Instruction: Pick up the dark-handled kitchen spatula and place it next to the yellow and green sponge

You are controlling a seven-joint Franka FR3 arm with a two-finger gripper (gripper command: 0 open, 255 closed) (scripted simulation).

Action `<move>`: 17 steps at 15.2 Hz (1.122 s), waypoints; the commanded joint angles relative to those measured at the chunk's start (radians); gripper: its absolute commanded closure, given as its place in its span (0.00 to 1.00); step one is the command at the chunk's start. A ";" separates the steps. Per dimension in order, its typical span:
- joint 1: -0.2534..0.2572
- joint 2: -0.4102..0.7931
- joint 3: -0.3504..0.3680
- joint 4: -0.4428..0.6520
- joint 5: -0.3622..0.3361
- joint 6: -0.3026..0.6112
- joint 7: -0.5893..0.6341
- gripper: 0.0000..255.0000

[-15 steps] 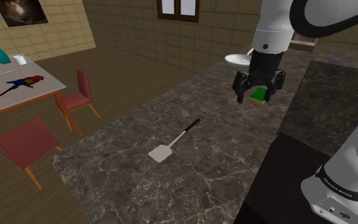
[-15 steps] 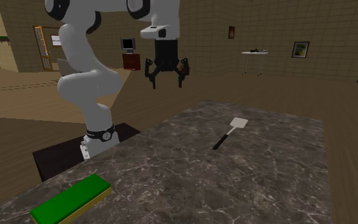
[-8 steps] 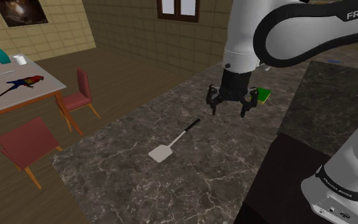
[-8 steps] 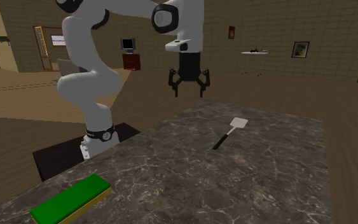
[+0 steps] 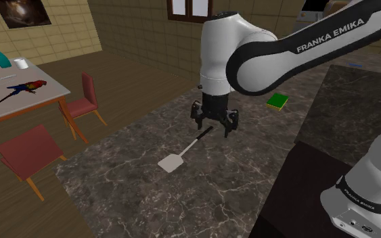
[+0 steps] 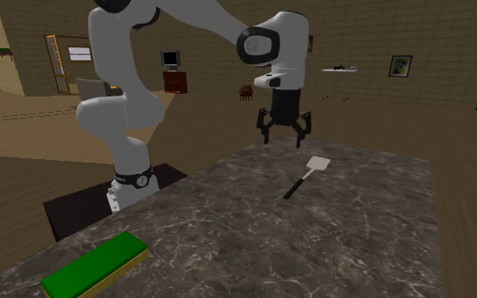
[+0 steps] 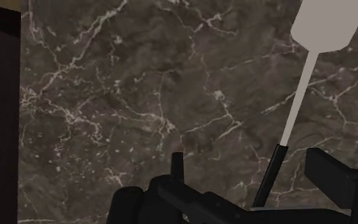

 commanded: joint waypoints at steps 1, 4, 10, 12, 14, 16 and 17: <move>-0.027 0.126 0.056 0.071 -0.117 0.017 0.181 0.00; 0.004 0.321 0.059 0.184 -0.308 0.009 0.424 0.00; 0.069 0.439 0.003 0.227 -0.416 0.037 0.548 0.00; 0.075 0.454 -0.005 0.216 -0.432 0.058 0.559 0.00; 0.080 0.467 -0.012 0.208 -0.446 0.074 0.568 0.00; 0.080 0.467 -0.012 0.208 -0.446 0.074 0.568 0.00; 0.080 0.467 -0.012 0.208 -0.446 0.074 0.568 0.00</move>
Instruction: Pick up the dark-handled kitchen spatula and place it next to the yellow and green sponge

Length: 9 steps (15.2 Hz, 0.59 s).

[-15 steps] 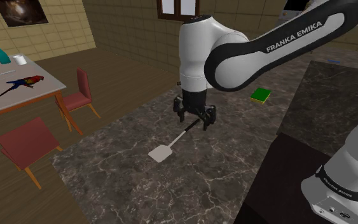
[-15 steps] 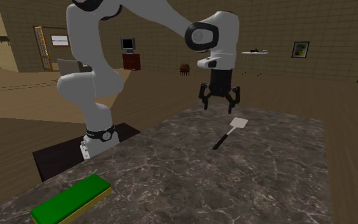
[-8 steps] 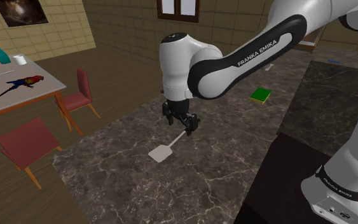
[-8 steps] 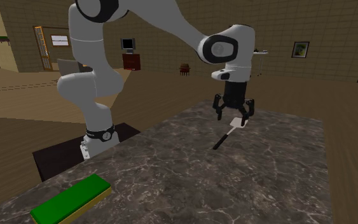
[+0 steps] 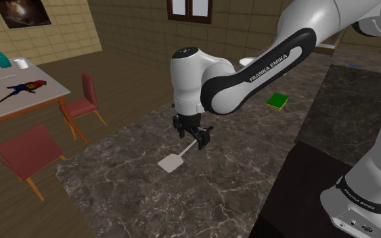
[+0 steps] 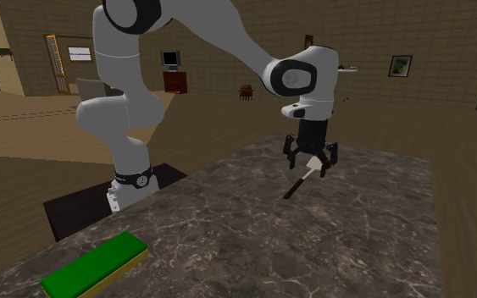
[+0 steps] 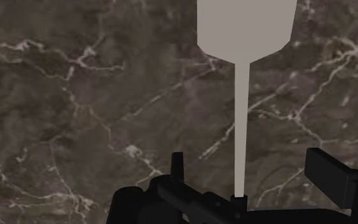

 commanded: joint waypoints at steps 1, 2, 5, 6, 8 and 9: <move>0.000 0.000 0.000 0.000 -0.001 0.001 0.000 0.00; 0.000 0.000 0.000 0.000 -0.001 0.001 0.000 0.00; 0.000 0.000 0.000 0.000 -0.001 0.001 0.000 1.00; 0.000 0.000 0.000 0.000 -0.001 0.001 0.000 1.00; 0.000 0.000 0.000 0.000 -0.001 0.001 0.000 1.00; 0.000 0.000 0.000 0.000 -0.001 0.001 0.000 1.00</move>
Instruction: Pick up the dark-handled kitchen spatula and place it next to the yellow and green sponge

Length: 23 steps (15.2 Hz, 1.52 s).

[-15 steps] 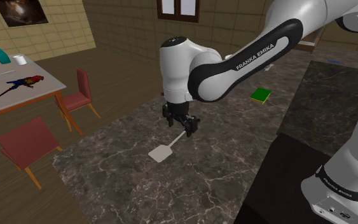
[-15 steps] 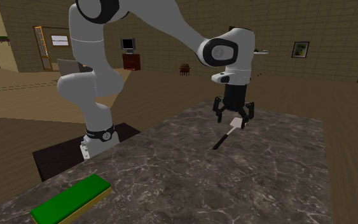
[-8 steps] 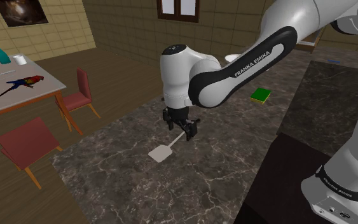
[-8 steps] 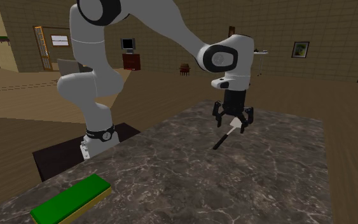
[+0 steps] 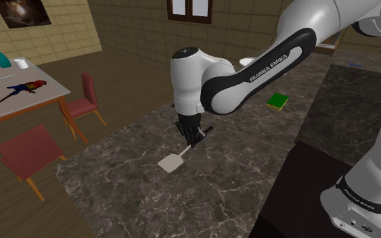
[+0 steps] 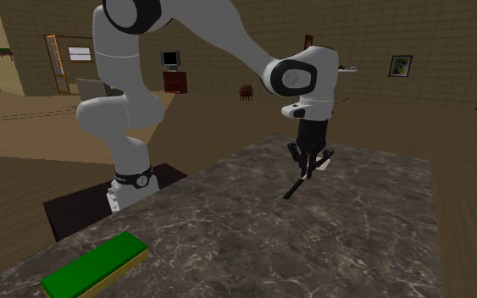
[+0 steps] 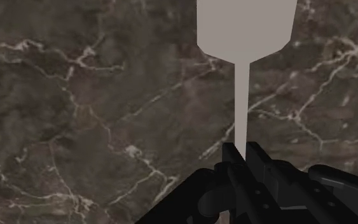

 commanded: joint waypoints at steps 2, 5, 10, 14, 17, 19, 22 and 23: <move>0.000 0.000 0.000 0.000 0.000 0.000 0.000 1.00; 0.000 0.000 0.000 0.000 0.000 0.000 0.000 1.00; -0.018 -0.043 0.021 0.024 0.044 -0.051 -0.031 1.00; -0.030 -0.074 0.034 0.047 0.076 -0.094 -0.054 1.00; -0.037 -0.096 0.042 0.067 0.098 -0.127 -0.070 1.00; -0.041 -0.110 0.046 0.082 0.111 -0.149 -0.080 1.00; -0.047 -0.128 0.052 0.105 0.130 -0.184 -0.094 1.00; -0.048 -0.133 0.053 0.113 0.135 -0.195 -0.098 1.00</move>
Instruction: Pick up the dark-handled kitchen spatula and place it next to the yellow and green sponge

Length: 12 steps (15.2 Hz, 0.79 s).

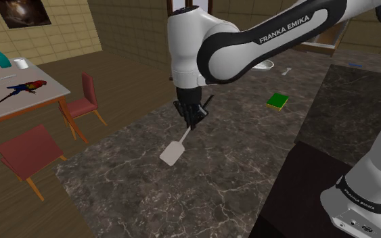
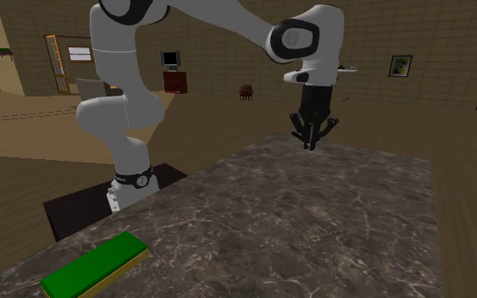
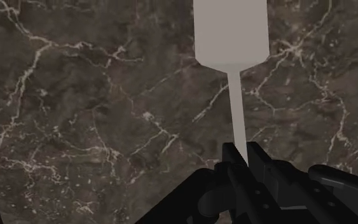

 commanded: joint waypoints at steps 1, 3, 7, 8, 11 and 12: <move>-0.031 -0.045 0.001 -0.028 0.037 0.003 -0.043 1.00; -0.080 -0.123 -0.006 -0.096 0.098 0.027 -0.120 1.00; -0.139 -0.264 -0.055 -0.213 0.211 0.059 -0.280 1.00; -0.148 -0.294 -0.073 -0.239 0.234 0.064 -0.318 1.00; -0.164 -0.374 -0.133 -0.311 0.287 0.076 -0.426 1.00; -0.168 -0.396 -0.153 -0.332 0.300 0.079 -0.460 1.00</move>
